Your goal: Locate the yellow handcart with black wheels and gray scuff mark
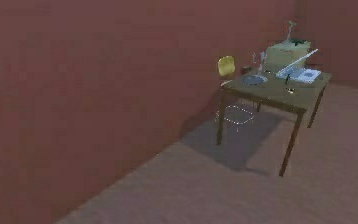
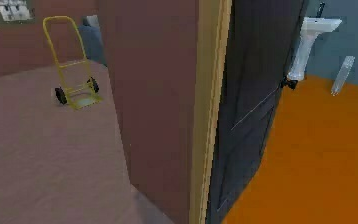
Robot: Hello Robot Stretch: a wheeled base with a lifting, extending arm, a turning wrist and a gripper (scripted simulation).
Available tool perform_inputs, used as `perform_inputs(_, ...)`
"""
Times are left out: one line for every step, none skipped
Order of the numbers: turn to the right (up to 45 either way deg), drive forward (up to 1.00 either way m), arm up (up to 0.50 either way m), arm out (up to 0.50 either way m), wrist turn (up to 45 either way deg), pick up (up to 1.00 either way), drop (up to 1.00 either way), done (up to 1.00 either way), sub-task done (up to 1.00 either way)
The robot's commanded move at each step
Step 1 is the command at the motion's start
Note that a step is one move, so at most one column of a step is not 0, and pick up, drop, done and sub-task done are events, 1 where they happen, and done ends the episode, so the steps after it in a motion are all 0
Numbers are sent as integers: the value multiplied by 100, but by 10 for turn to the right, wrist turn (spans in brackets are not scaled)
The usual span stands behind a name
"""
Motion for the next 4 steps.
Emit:
perform_inputs(450,0,0,0,0,0,0,0,0)
perform_inputs(60,0,0,0,0,0,0,0,0)
perform_inputs(0,100,0,0,0,0,0,0,0)
perform_inputs(60,0,0,0,0,0,0,0,0)
